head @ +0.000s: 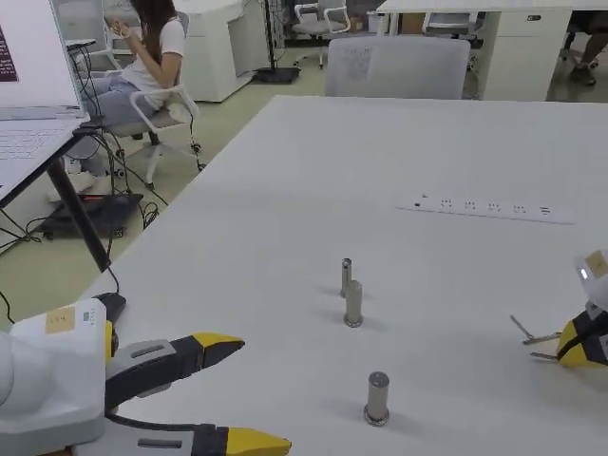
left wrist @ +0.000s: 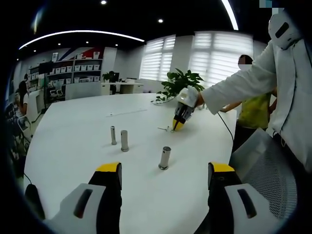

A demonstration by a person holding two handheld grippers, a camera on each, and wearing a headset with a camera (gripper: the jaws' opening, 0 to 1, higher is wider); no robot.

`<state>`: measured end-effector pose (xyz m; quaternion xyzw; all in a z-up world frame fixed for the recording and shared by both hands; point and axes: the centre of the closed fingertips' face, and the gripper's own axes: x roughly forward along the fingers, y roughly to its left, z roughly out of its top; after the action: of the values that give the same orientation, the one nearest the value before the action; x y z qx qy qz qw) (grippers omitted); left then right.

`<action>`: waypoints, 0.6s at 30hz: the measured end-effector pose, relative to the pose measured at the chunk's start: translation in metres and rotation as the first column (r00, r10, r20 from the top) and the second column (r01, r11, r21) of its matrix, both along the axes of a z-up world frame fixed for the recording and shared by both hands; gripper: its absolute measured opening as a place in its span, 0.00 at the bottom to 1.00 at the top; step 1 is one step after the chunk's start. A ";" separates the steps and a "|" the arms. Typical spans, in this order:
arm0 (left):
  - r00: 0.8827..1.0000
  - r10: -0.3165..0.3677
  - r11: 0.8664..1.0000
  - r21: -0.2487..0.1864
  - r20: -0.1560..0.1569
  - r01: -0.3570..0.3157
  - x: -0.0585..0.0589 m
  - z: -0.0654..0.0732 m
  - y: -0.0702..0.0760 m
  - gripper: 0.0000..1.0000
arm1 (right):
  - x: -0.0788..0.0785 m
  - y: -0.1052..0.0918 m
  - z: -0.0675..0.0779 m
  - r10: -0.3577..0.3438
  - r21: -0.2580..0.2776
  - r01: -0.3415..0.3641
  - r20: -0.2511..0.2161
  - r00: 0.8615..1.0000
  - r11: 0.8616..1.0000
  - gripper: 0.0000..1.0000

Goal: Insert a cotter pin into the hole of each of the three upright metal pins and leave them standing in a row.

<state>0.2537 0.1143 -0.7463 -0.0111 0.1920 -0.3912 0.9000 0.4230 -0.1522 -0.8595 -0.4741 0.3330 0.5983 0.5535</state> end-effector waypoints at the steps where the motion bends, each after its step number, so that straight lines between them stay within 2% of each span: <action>1: 1.000 -0.003 1.000 0.000 0.002 0.003 0.000 0.001 -0.002 0.71 | -0.002 0.000 0.001 0.000 0.001 0.000 0.001 1.000 1.000 0.02; 8: 0.999 -0.029 1.000 -0.004 0.020 0.029 0.001 0.007 -0.013 0.70 | -0.013 0.001 0.015 -0.019 0.026 0.019 -0.002 1.000 0.999 0.02; 18: 0.995 -0.078 0.997 -0.009 0.065 0.078 0.003 0.018 -0.031 0.68 | -0.040 0.020 0.051 -0.018 0.077 0.017 0.005 1.000 0.997 0.02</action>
<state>0.2565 0.0834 -0.7279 0.0037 0.1610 -0.4272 0.8897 0.3830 -0.1320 -0.8082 -0.4513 0.3124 0.6045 0.5774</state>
